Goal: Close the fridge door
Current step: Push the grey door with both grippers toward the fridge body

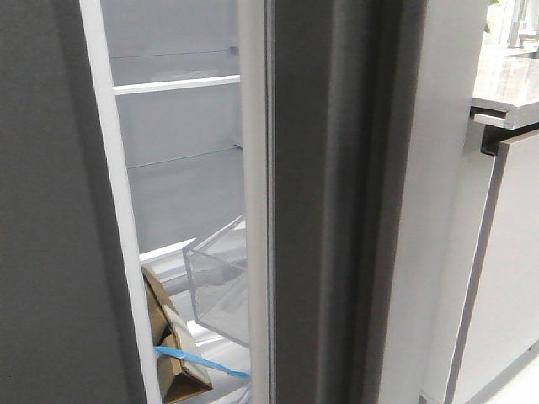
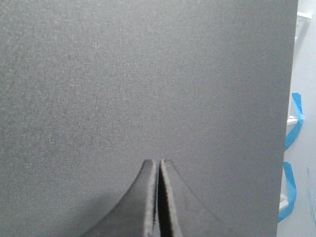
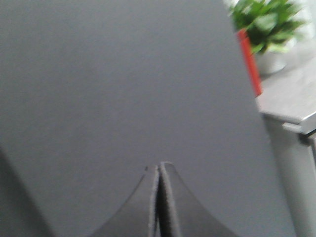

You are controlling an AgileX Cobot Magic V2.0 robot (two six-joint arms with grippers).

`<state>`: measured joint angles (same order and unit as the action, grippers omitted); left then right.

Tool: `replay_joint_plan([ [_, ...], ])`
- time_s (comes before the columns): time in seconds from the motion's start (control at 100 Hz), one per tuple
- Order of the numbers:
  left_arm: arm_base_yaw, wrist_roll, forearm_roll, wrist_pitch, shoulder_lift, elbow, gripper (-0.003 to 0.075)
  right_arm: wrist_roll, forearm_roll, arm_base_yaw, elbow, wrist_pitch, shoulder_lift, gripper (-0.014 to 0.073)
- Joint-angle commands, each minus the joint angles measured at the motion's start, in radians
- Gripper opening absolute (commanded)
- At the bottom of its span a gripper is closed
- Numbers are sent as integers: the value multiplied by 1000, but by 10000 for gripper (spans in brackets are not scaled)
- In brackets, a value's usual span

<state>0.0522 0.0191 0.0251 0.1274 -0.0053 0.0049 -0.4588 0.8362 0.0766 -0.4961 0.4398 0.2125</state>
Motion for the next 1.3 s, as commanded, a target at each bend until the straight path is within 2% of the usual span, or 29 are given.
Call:
replay_joint_plan([
  [0.0, -4, 4, 5, 73, -10, 35, -20, -11, -15, 7, -110, 10, 99, -44],
  [0.14, -4, 4, 5, 73, -10, 35, -20, -54, -42, -17, -224, 75, 227, -44],
  [0.38, -4, 4, 5, 73, -10, 35, -20, -64, -76, -167, -378, 87, 396, -44],
  [0.66, -4, 4, 5, 73, -10, 35, -20, -64, -97, -279, -538, 100, 555, -44],
  [1.01, -4, 4, 5, 73, -10, 35, -20, -64, -99, -302, -712, 100, 708, -44],
  [1.29, -4, 4, 5, 73, -10, 35, -20, -65, -99, -348, -789, 89, 794, -44],
])
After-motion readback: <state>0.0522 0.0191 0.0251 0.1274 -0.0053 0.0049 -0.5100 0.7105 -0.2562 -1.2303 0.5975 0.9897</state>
